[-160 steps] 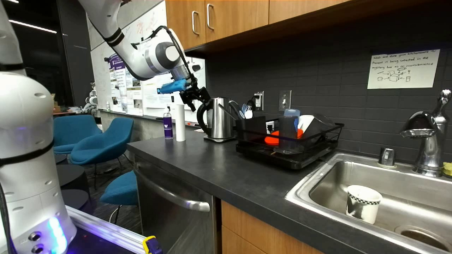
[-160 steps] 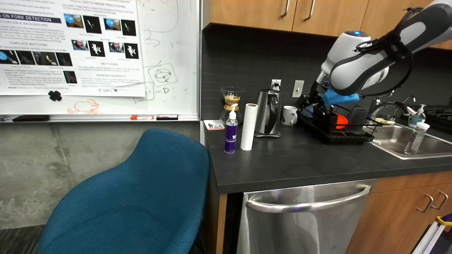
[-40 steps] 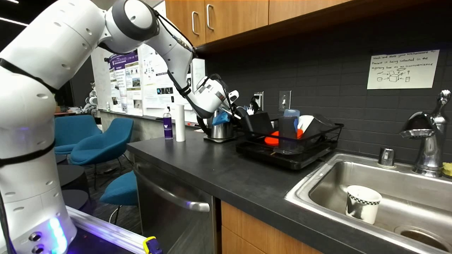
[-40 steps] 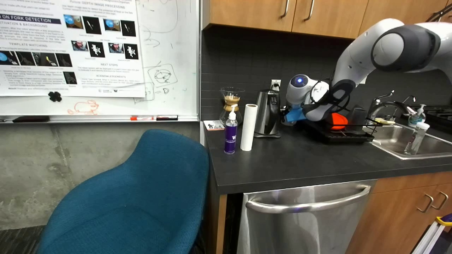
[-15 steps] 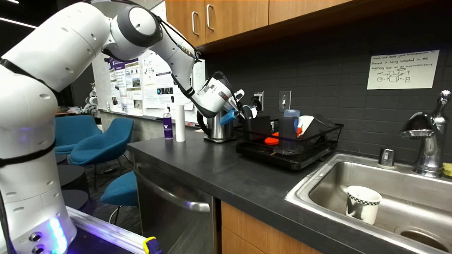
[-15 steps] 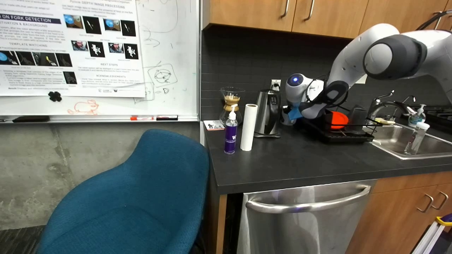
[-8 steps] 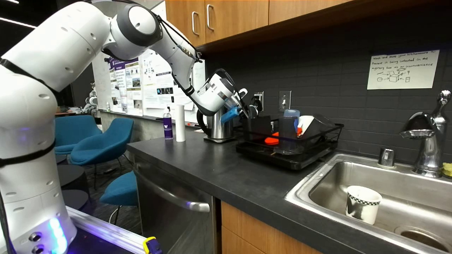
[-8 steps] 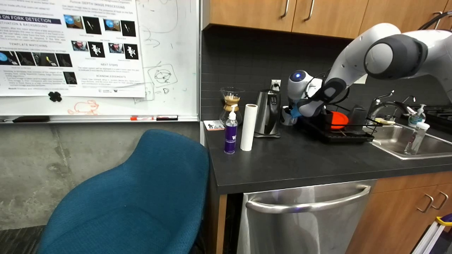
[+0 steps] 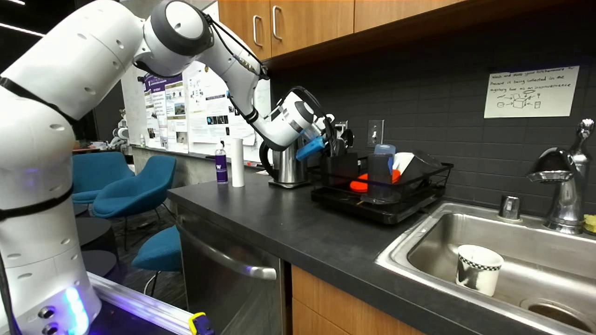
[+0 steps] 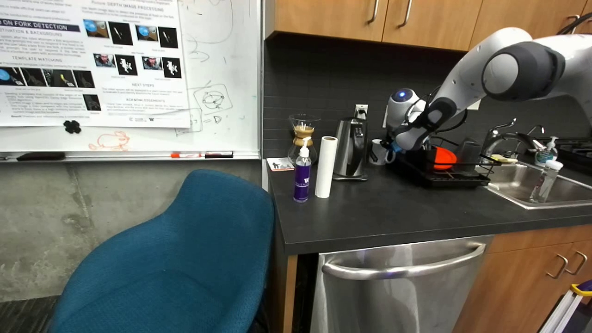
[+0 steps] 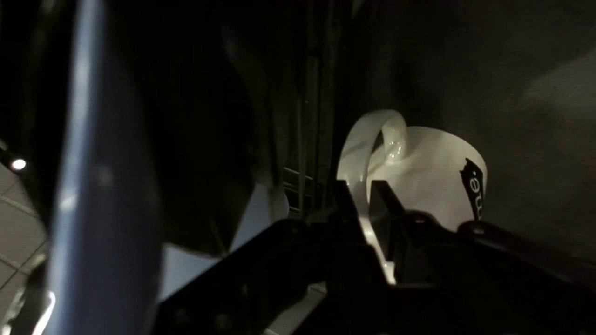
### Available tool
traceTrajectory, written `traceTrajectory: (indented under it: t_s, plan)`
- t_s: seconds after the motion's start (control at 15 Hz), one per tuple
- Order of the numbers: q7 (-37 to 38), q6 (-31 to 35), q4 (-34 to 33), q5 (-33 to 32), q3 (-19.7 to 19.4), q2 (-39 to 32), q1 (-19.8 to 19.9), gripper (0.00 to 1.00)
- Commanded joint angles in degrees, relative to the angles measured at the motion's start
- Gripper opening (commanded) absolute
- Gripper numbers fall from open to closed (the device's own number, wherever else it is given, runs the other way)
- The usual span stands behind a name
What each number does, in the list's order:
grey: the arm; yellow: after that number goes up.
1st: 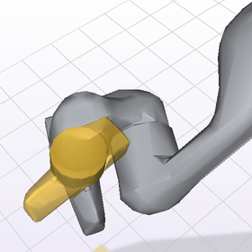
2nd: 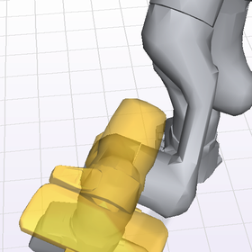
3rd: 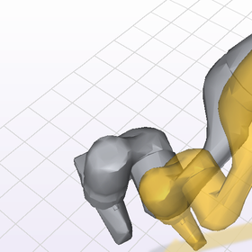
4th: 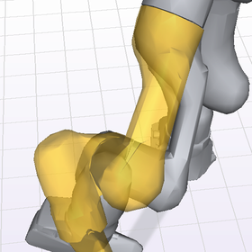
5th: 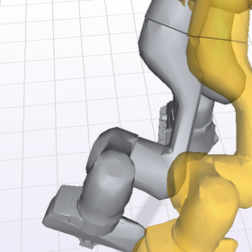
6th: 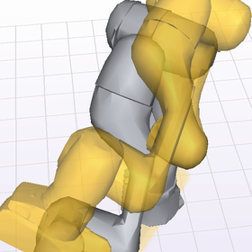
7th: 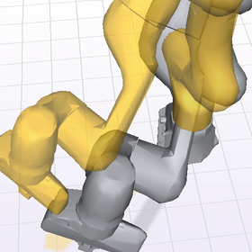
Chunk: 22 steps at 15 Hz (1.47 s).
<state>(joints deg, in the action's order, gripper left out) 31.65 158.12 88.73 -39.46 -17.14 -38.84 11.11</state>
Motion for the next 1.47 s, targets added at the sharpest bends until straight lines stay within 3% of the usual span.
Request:
traceTrajectory:
  t_s: [0.0, 0.27, 0.33, 0.4, 0.47, 0.6, 0.87, 1.07, 1.2, 1.33, 1.4]
  plan:
    - [-5.96, 3.06, 6.66, 0.12, 2.23, 6.21, 2.80, 0.05]
    - [-12.73, 5.17, 11.98, 0.95, 5.37, 11.28, 6.14, 0.05]
    - [-14.81, 5.22, 13.30, 1.66, 6.62, 12.41, 7.26, 0.10]
    - [-19.84, 6.52, 14.94, 6.86, 5.21, 13.40, 5.88, 0.42]
    - [-23.15, 7.36, 16.54, 9.87, 6.72, 14.48, 6.83, 0.40]
    - [-31.96, 7.17, 19.58, 18.65, 9.61, 17.20, 7.80, 0.44]
    - [-43.59, 4.38, 22.78, 32.60, 15.57, 21.94, 8.58, 0.69]
    - [-44.27, 6.34, 23.58, 36.15, 15.61, 24.28, 5.66, 0.89]
    - [-41.97, 8.91, 23.49, 33.65, 13.54, 25.28, 2.61, 0.99]
    - [-37.53, 11.69, 23.23, 28.22, 11.55, 25.68, 0.13, 0.96]
    - [-35.77, 12.36, 23.11, 25.30, 9.79, 25.79, -1.55, 0.73]
